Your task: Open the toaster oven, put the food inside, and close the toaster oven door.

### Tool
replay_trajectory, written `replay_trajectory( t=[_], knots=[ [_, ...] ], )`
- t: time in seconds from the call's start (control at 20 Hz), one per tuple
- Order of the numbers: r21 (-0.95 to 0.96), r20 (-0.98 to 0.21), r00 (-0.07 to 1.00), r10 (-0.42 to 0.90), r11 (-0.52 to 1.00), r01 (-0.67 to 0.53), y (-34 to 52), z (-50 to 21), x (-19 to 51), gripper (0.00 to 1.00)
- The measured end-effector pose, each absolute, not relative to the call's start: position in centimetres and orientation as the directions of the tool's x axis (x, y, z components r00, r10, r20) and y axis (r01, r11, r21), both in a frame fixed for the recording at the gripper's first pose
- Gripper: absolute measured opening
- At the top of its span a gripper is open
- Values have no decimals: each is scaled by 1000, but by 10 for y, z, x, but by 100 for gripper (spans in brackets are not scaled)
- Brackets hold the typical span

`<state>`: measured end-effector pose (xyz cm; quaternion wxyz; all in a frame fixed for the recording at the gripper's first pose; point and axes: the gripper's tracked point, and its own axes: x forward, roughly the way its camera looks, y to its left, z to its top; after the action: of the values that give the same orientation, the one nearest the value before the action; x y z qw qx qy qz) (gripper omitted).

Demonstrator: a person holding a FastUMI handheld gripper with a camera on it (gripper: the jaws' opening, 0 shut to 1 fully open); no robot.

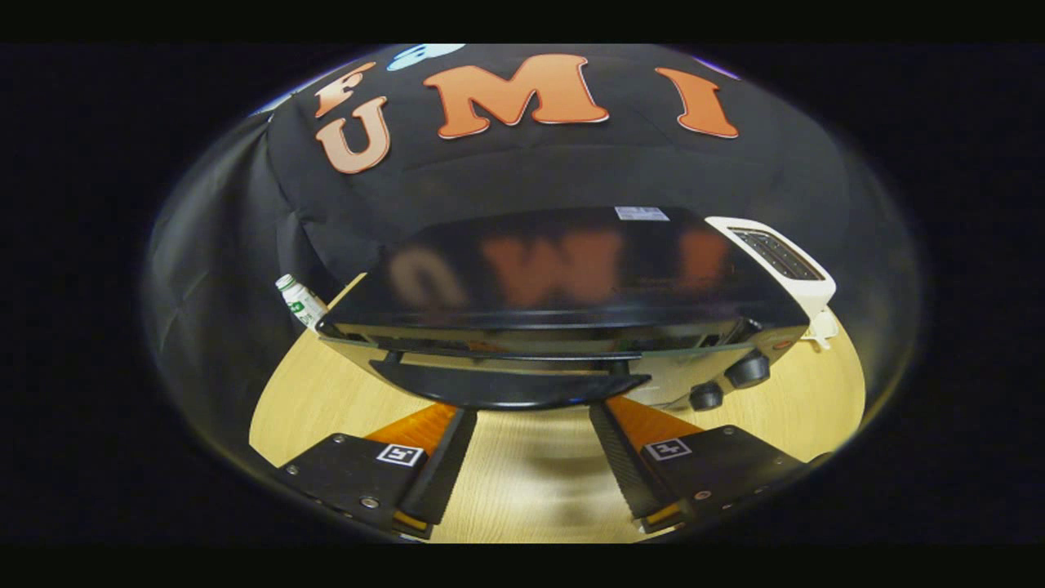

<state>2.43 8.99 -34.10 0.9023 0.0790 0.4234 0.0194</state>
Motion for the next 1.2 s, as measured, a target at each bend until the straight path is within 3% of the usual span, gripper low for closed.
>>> replay_trajectory(
  t=[0.4,0.85,1.2],
  knots=[
    [130,-741,664,98,991,-1,88,-310,11,84],
    [145,-439,893,95,989,-34,59,-155,22,87],
    [99,-230,971,66,994,-44,35,-62,14,90]
  ],
)
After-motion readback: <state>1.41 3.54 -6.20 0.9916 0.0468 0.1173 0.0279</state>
